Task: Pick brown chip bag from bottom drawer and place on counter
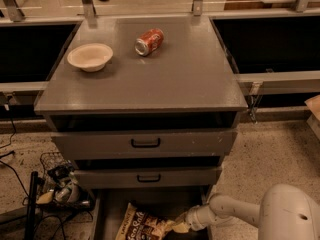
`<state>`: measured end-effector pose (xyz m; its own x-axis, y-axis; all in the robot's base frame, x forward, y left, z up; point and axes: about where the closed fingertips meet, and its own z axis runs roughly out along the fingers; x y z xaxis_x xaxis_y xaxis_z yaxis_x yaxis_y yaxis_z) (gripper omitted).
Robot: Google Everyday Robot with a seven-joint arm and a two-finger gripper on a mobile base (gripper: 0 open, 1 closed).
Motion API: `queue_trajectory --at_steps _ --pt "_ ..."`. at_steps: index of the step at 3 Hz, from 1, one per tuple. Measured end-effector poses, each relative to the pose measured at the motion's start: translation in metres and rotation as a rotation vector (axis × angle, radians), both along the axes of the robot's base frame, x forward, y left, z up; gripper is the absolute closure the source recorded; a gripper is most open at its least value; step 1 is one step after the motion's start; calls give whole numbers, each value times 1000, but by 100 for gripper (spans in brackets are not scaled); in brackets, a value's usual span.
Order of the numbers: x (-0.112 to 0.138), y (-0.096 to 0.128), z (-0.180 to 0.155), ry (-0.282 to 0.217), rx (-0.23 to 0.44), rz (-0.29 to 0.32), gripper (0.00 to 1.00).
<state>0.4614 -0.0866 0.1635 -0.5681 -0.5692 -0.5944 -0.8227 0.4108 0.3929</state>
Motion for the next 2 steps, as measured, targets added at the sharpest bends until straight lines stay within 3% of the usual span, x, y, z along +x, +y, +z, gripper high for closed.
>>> queue_trajectory --at_steps 1,2 --pt "0 0 0 0 0 0 96" --pt "0 0 0 0 0 0 100"
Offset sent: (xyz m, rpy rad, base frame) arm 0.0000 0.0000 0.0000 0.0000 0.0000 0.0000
